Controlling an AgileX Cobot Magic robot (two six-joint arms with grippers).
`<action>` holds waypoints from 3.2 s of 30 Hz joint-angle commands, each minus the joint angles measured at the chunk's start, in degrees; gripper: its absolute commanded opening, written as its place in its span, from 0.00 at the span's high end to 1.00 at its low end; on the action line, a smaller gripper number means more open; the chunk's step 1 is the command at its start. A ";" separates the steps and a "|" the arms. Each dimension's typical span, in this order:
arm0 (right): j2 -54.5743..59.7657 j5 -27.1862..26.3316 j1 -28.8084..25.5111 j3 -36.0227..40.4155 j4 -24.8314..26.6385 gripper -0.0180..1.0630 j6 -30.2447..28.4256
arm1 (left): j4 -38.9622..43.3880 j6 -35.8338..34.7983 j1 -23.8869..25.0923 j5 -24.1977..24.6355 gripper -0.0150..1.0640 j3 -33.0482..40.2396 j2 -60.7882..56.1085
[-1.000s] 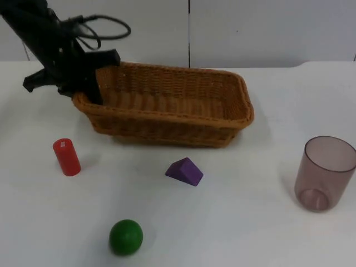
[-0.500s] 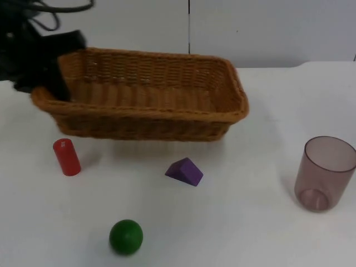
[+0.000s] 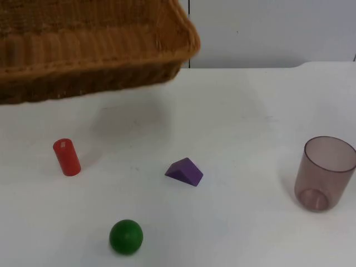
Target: Pick up the basket with the left hand and place the triangular block into the basket with the right hand.
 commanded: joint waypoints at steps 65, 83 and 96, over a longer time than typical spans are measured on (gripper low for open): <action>75.89 -17.88 28.96 -31.64 13.78 0.05 -30.63 | 3.98 -20.57 0.33 -3.95 0.99 0.10 1.11; 80.33 -11.47 28.96 -37.11 13.57 0.17 -30.63 | 4.19 -20.57 0.33 -3.49 0.99 0.10 1.11; 79.68 -7.41 28.96 -37.11 5.57 0.85 -20.51 | 4.19 -20.45 0.33 -3.25 0.99 0.10 1.11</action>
